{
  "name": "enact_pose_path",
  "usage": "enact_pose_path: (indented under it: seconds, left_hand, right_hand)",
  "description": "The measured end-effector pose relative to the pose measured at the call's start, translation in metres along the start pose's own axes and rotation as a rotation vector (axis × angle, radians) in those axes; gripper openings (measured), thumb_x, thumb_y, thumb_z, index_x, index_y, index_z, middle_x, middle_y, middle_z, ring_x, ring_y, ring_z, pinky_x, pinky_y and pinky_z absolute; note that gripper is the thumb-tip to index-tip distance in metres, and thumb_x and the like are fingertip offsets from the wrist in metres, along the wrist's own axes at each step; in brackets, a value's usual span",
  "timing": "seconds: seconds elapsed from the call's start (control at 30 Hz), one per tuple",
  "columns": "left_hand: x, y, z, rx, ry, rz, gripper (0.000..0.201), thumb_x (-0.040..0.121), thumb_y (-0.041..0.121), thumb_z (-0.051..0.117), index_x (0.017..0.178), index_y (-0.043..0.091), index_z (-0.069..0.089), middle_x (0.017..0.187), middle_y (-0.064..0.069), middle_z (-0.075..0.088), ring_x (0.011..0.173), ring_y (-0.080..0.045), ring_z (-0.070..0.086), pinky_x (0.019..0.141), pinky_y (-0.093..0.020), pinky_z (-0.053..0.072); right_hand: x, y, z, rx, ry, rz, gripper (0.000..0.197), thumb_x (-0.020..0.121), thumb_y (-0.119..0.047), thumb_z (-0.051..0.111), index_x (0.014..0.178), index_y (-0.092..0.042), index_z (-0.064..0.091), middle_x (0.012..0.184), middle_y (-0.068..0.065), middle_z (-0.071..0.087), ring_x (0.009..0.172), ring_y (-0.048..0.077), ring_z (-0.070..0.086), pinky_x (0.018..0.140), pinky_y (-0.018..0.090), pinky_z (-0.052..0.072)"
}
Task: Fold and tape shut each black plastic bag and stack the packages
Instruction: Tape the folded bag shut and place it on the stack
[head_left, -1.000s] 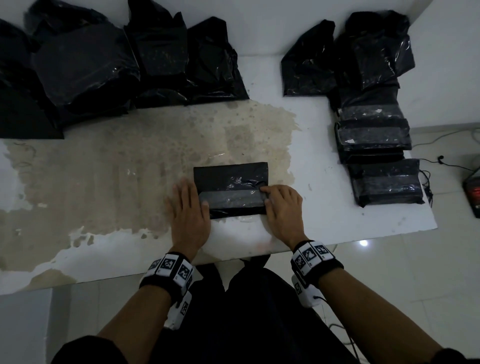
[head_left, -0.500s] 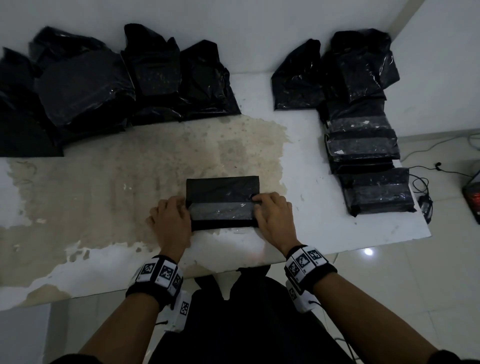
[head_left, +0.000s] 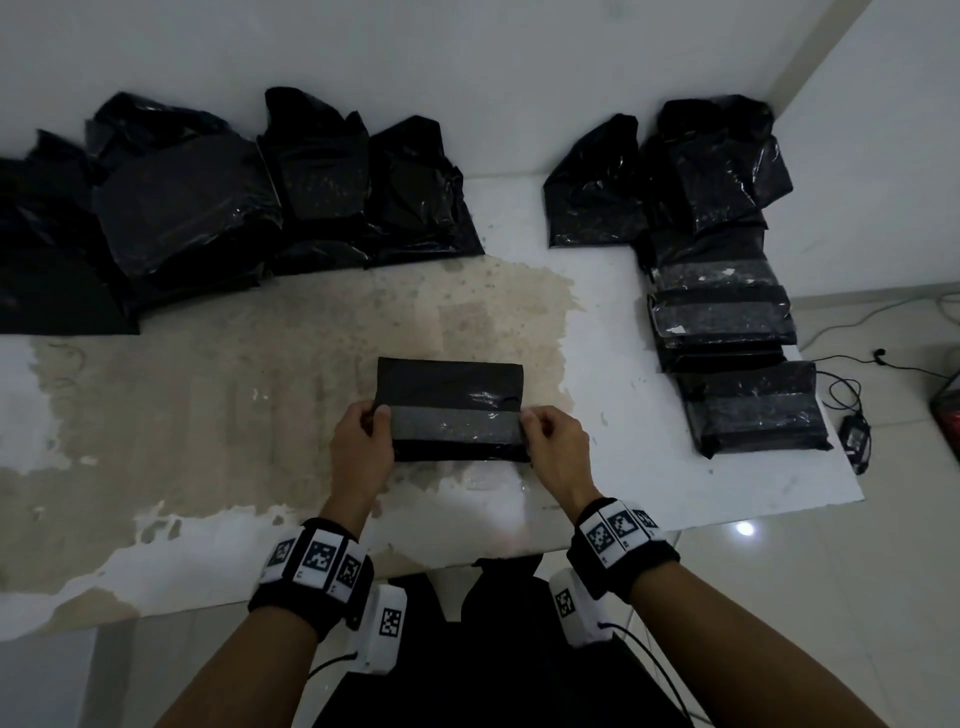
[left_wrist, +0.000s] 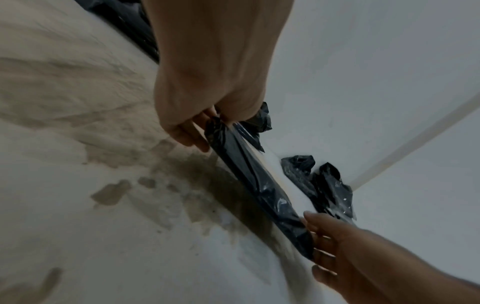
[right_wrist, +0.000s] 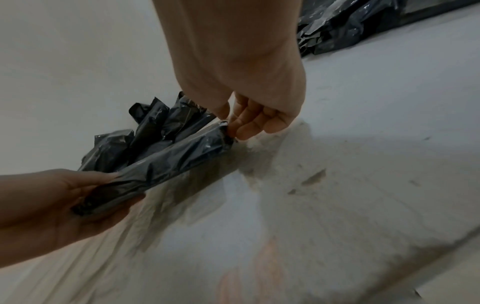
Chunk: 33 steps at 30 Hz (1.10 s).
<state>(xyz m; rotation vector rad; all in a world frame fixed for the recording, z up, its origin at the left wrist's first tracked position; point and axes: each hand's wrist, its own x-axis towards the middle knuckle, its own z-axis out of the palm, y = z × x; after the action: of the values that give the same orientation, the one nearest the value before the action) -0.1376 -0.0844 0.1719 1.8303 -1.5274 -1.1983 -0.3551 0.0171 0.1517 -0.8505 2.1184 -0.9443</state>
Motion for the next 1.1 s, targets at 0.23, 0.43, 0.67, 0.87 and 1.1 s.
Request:
enact_pose_path:
  seconds: [0.23, 0.43, 0.67, 0.87, 1.1]
  left_hand:
    - [0.007, 0.028, 0.014, -0.191, -0.005, 0.024, 0.020, 0.105, 0.023, 0.050, 0.102, 0.010, 0.064, 0.100, -0.004, 0.063, 0.088, -0.014, 0.057, 0.068, -0.023, 0.043]
    - [-0.004, 0.048, 0.036, -0.299, -0.101, -0.129, 0.039, 0.110, 0.032, 0.025, 0.125, 0.013, 0.055, 0.118, -0.006, 0.059, 0.102, -0.020, 0.056, 0.089, -0.031, 0.044]
    - [-0.004, 0.061, 0.054, -0.283, -0.311, -0.092, 0.072, 0.097, 0.072, 0.024, 0.127, 0.019, 0.060, 0.120, -0.003, 0.066, 0.110, -0.021, 0.063, 0.097, -0.038, 0.051]
    - [-0.018, 0.093, 0.086, -0.183, -0.332, 0.147, 0.027, 0.107, 0.039, 0.040, 0.112, 0.022, 0.060, 0.101, 0.011, 0.066, 0.092, -0.003, 0.062, 0.071, -0.008, 0.047]
    - [-0.023, 0.121, 0.125, -0.203, -0.459, 0.127, 0.048, 0.106, 0.054, 0.027, 0.117, 0.021, 0.061, 0.109, 0.003, 0.065, 0.098, -0.011, 0.064, 0.076, -0.018, 0.055]
  right_hand:
    - [0.008, -0.026, -0.006, 0.084, 0.000, 0.010, 0.044, 0.109, -0.029, 0.040, 0.072, -0.008, 0.051, 0.074, 0.013, 0.056, 0.067, 0.020, 0.048, 0.059, 0.033, 0.037]
    - [0.008, -0.023, -0.010, 0.222, -0.005, 0.016, 0.040, 0.104, -0.051, 0.029, 0.094, -0.022, 0.055, 0.084, 0.004, 0.060, 0.077, 0.031, 0.059, 0.069, 0.048, 0.050]
    - [0.002, -0.026, -0.051, 0.495, -0.017, 0.130, 0.043, 0.111, -0.028, 0.031, 0.096, -0.001, 0.060, 0.072, 0.009, 0.050, 0.056, 0.018, 0.047, 0.047, 0.030, 0.041]
    - [0.003, -0.022, -0.081, 0.712, 0.042, 0.248, 0.053, 0.107, -0.054, 0.030, 0.119, -0.017, 0.066, 0.106, 0.009, 0.073, 0.091, 0.025, 0.071, 0.061, 0.032, 0.056]
    - [0.005, -0.013, -0.126, 0.839, 0.223, 0.146, 0.026, 0.100, -0.025, 0.064, 0.123, -0.012, 0.062, 0.111, 0.010, 0.072, 0.098, 0.022, 0.073, 0.068, 0.034, 0.060]
